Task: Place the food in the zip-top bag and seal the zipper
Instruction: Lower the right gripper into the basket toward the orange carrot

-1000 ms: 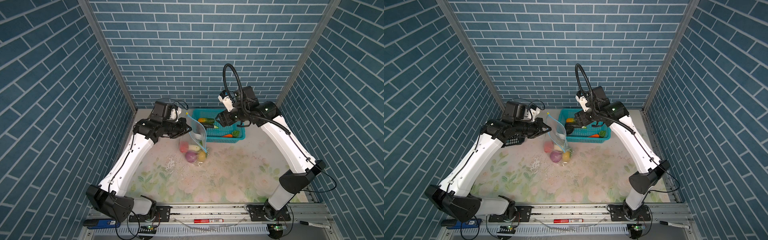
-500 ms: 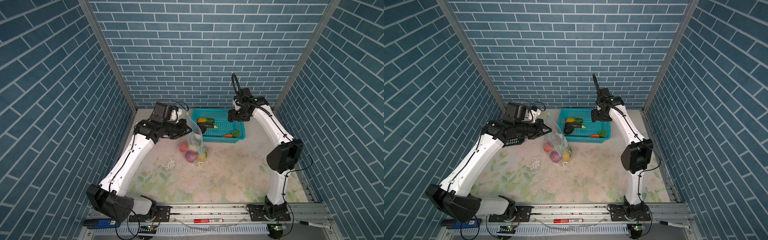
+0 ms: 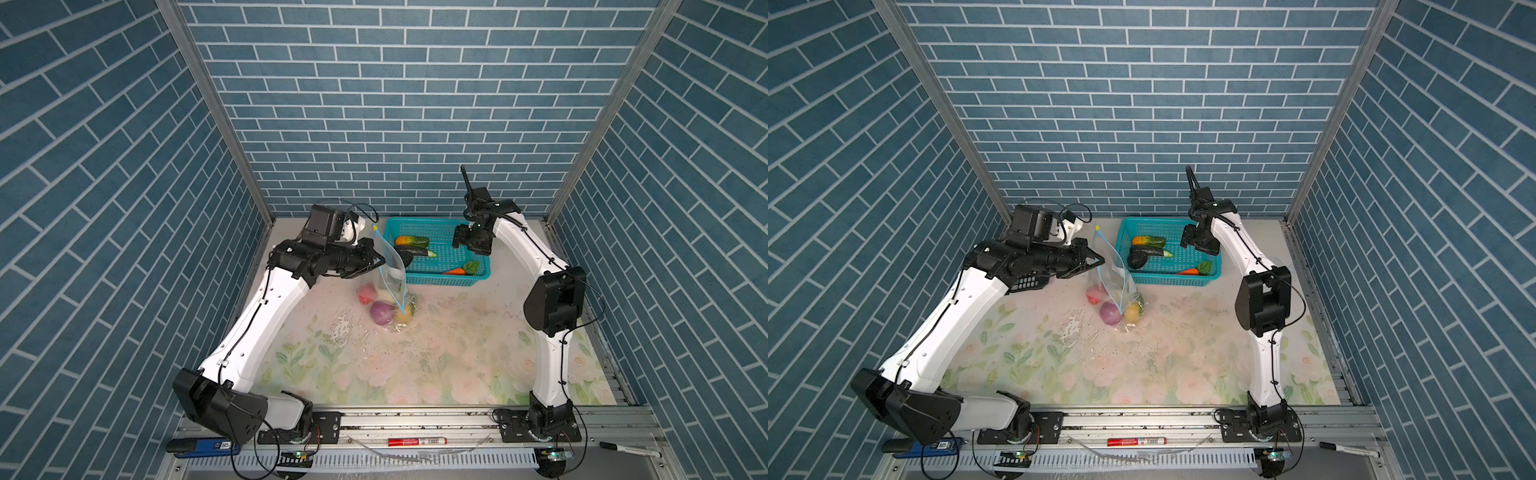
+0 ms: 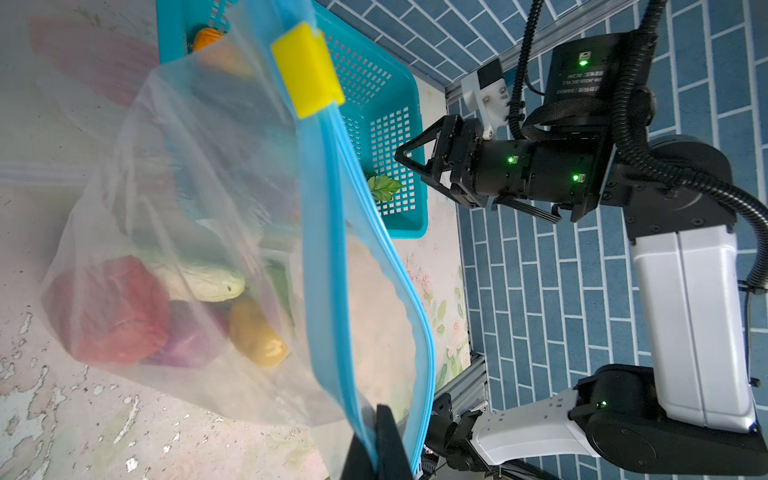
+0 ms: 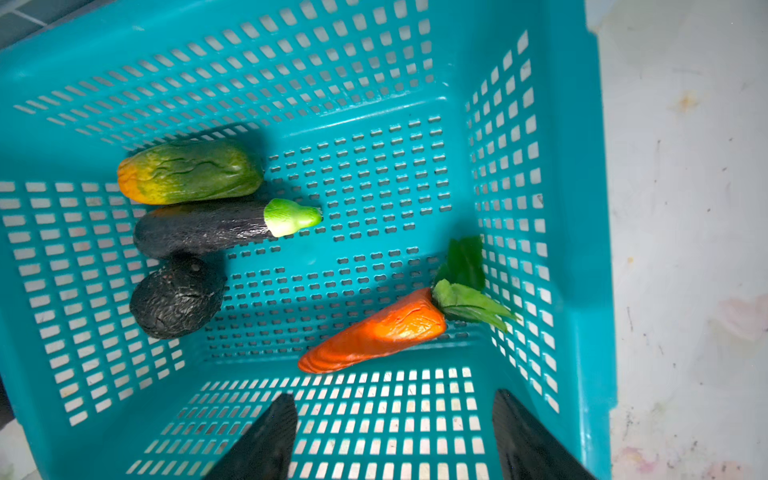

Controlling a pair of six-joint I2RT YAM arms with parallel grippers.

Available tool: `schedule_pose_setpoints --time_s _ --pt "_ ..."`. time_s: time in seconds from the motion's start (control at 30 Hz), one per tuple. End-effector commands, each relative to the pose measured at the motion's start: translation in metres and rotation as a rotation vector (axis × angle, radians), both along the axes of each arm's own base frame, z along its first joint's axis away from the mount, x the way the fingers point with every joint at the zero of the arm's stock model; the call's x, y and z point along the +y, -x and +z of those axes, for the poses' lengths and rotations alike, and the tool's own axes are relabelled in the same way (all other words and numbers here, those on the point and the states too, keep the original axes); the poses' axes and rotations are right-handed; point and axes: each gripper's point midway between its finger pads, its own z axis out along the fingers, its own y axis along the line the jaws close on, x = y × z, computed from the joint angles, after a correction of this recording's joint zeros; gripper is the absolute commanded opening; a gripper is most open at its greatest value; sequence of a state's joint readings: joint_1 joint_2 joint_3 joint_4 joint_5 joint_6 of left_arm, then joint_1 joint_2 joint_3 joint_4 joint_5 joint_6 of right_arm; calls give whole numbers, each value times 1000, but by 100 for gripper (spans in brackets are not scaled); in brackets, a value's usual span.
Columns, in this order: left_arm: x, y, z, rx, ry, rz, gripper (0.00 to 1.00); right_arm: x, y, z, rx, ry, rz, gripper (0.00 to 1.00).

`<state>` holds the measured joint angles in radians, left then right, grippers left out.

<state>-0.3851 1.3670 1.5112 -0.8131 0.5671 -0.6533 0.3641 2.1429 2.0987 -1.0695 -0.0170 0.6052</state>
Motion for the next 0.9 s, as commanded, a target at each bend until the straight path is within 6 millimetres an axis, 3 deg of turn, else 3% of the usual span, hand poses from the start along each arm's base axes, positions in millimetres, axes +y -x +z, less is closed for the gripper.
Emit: schedule_pose_setpoints --time_s 0.0,0.03,0.1,0.5,0.87 --pt "-2 2 1 -21 3 -21 0 -5 5 -23 101 -43 -127 76" --pt "-2 3 0 -22 2 -24 0 -4 5 -23 107 -56 -133 76" --pt "-2 3 0 -23 2 -22 0 -1 5 -43 151 -57 -141 76" --pt "-2 4 -4 -19 15 -19 0 12 10 -84 254 -129 -182 75" --pt "-1 3 -5 -18 14 -11 0 18 5 -105 289 -139 -187 74"
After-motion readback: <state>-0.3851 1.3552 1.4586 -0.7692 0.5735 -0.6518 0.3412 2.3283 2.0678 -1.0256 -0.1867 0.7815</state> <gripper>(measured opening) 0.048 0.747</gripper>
